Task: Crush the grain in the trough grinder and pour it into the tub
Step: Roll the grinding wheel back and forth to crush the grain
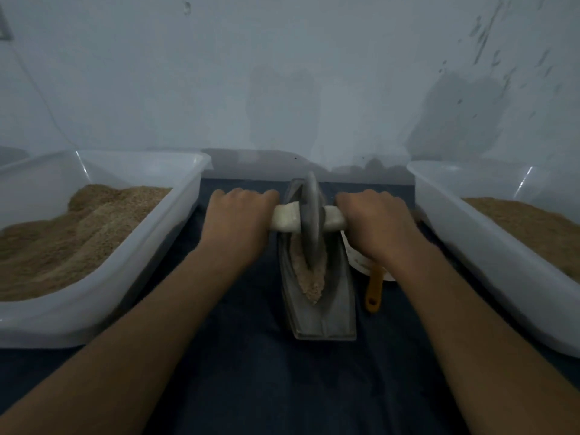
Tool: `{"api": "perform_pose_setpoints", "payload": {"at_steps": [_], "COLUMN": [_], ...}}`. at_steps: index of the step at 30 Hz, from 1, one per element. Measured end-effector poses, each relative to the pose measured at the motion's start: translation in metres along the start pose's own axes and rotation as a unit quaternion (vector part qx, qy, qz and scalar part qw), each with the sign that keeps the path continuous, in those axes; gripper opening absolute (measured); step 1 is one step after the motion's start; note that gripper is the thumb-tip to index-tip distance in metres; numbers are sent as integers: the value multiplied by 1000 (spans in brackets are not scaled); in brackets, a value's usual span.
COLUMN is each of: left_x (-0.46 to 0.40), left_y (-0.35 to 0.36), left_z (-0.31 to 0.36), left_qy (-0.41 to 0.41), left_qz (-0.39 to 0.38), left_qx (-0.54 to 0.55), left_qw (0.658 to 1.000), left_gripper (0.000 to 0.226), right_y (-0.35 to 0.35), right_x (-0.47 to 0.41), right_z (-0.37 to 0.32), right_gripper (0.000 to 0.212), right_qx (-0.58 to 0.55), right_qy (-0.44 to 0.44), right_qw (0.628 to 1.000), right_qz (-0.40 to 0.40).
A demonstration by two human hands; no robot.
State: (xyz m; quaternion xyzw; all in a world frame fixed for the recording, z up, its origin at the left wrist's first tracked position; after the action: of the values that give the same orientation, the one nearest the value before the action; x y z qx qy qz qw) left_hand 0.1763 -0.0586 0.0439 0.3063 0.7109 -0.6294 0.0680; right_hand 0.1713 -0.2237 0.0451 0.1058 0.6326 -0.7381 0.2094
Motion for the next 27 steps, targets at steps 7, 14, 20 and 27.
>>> {"api": "perform_pose_setpoints", "payload": {"at_steps": [7,14,20,27], "left_x": [0,17,3,21], "left_y": [11,15,-10,18], "left_z": [-6,-10,4,-6], "left_qy": [15,23,12,66], "left_qz": [-83,-161,83,-213], "left_qx": [44,117,-9,174], "left_qw": [995,980,996,959], "left_gripper": [24,27,28,26], "right_y": [3,-4,4,-13], "right_x": [5,17,1,26], "right_z": [3,-2,5,-2], "right_gripper": [23,23,18,22], "right_qx": [-9,-14,-13,-23], "right_qy": [-25,-22,23,-48], "right_qw": [1000,996,999,997], "right_qz": [-14,-81,43,-60]}}
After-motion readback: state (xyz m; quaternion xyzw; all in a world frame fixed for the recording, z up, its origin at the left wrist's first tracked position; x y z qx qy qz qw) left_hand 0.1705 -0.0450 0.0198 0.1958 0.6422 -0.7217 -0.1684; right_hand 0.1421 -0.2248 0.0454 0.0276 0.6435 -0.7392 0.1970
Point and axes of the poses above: each hand's wrist, its own x-axis away from the middle knuckle, its own y-axis out of the palm, z = x × y, the point moved 10 cm from there along -x, towards the middle knuckle, and after that the axes turned 1 degree about y, right-handed, at the moved point
